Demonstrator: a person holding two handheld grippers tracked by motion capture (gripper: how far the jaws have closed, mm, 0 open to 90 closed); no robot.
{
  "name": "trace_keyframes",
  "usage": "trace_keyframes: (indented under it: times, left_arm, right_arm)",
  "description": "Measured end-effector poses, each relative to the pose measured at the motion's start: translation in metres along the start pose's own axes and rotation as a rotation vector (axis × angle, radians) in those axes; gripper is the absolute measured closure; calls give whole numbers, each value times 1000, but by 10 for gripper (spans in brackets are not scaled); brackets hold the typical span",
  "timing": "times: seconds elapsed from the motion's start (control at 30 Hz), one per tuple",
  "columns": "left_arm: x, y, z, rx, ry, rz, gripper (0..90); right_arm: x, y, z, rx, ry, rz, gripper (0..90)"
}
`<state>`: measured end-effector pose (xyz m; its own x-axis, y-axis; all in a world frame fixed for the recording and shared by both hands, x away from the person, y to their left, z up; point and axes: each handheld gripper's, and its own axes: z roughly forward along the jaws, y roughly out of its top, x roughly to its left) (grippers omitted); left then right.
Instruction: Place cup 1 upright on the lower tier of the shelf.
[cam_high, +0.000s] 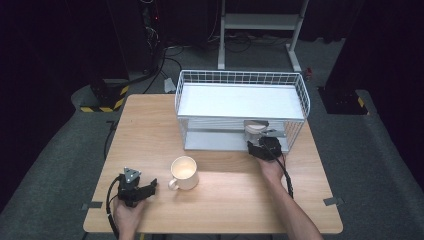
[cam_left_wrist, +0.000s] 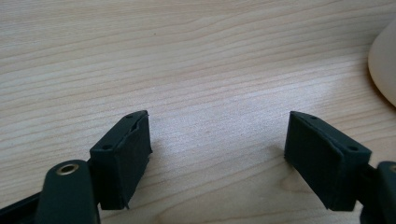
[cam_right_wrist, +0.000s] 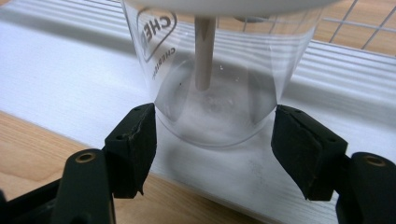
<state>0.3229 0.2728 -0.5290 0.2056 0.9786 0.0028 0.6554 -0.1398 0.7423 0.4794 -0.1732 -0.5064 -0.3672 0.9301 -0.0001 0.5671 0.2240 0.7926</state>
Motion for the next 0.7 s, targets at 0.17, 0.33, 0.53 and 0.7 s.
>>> trace_keyframes:
  times: [0.17,0.33,0.53,0.7]
  left_arm:
    - [0,0,0,0,0,0,228]
    - [0,0,0,0,0,0,227]
    - [0,0,0,0,0,1,227]
    - [0,0,0,0,0,1,226]
  right_arm:
    - [-1,3,5,10,-7,20,324]
    - [-3,8,9,9,-26,32,377]
    - [-6,8,14,15,-37,53,413]
    - [-6,15,18,31,-52,48,433]
